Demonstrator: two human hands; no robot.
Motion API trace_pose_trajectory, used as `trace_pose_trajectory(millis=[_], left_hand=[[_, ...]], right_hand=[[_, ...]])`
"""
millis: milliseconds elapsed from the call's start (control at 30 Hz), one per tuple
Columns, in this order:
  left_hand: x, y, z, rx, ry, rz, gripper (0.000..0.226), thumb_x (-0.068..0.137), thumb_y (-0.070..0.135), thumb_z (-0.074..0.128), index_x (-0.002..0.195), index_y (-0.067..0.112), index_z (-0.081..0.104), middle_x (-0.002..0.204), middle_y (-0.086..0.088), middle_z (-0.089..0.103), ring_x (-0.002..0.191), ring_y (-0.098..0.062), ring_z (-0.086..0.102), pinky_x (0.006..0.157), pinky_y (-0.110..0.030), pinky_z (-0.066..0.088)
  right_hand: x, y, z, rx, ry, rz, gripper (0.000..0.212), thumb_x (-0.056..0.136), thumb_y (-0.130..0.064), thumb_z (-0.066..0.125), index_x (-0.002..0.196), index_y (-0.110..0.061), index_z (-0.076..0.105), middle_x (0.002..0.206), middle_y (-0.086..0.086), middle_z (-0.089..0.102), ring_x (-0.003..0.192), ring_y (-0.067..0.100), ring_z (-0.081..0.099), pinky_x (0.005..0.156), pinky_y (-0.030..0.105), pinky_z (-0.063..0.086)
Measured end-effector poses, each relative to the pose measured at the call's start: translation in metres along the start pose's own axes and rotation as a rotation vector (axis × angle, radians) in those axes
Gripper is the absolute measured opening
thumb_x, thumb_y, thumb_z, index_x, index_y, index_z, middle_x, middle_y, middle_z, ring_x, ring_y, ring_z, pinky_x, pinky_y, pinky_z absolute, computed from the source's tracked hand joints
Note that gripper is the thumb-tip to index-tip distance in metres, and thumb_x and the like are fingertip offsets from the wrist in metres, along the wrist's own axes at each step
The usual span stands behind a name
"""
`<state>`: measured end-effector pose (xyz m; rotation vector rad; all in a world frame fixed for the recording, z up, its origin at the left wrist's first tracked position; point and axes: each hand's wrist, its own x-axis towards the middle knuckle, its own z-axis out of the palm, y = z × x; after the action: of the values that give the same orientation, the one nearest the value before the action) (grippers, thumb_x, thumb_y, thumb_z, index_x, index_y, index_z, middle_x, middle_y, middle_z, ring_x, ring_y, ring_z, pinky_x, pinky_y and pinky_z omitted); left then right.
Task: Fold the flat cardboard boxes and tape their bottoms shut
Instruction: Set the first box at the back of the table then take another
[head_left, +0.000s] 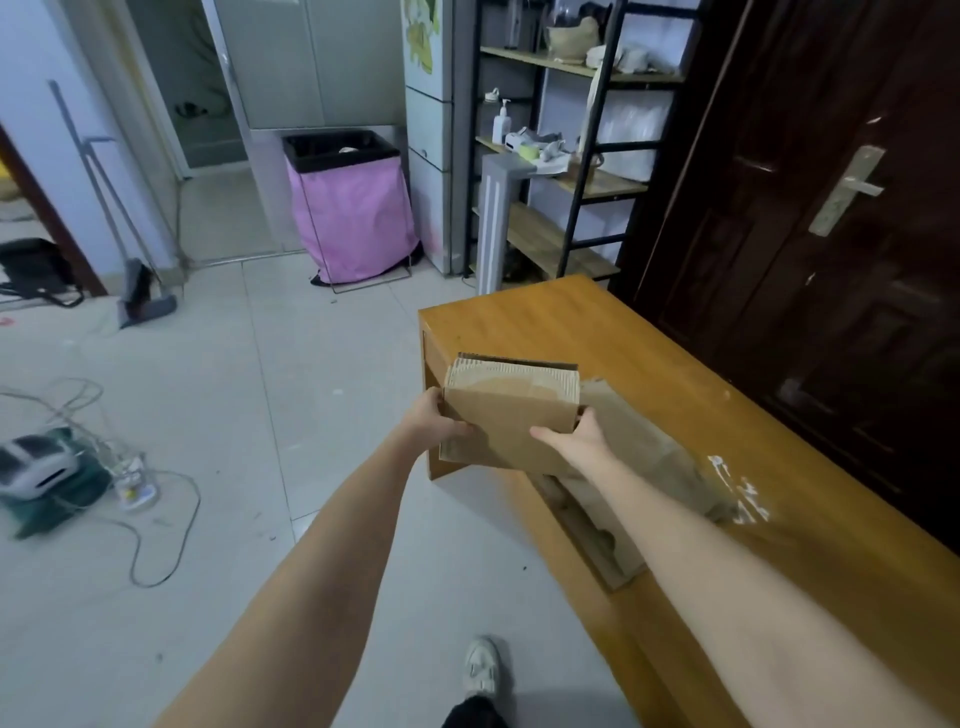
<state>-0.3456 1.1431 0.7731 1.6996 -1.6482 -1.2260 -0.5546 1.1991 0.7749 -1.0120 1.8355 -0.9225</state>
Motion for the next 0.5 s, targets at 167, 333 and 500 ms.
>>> trace_pose_trajectory(millis=[167, 333, 500], left_hand=[[0.075, 0.027, -0.013, -0.038, 0.031, 0.013, 0.081, 0.068, 0.015, 0.082, 0.137, 0.007, 0.038, 0.131, -0.009, 0.049, 0.120, -0.028, 0.048, 0.101, -0.043, 0.044], [0.153, 0.082, -0.019, -0.055, 0.053, 0.091, 0.079, 0.069, 0.011, 0.080, 0.136, 0.007, 0.038, 0.130, -0.009, 0.049, 0.118, -0.026, 0.049, 0.099, -0.040, 0.045], [0.217, 0.117, -0.007, 0.006, 0.012, 0.108, 0.078, 0.073, 0.022, 0.079, 0.139, 0.008, 0.038, 0.133, -0.007, 0.048, 0.120, -0.025, 0.048, 0.100, -0.038, 0.044]], right_hand=[[0.076, -0.037, 0.008, 0.062, 0.001, -0.026, 0.086, 0.075, -0.029, 0.080, 0.139, -0.009, 0.026, 0.141, 0.005, 0.043, 0.127, 0.026, 0.044, 0.104, 0.039, 0.037], [0.157, -0.081, -0.009, 0.124, 0.012, -0.061, 0.108, 0.076, -0.026, 0.080, 0.149, -0.008, 0.003, 0.149, 0.009, 0.033, 0.134, 0.028, 0.036, 0.107, 0.040, 0.033], [0.218, -0.096, -0.032, 0.137, 0.056, -0.045, 0.105, 0.074, -0.024, 0.081, 0.148, -0.007, 0.008, 0.146, 0.010, 0.037, 0.133, 0.028, 0.038, 0.105, 0.039, 0.035]])
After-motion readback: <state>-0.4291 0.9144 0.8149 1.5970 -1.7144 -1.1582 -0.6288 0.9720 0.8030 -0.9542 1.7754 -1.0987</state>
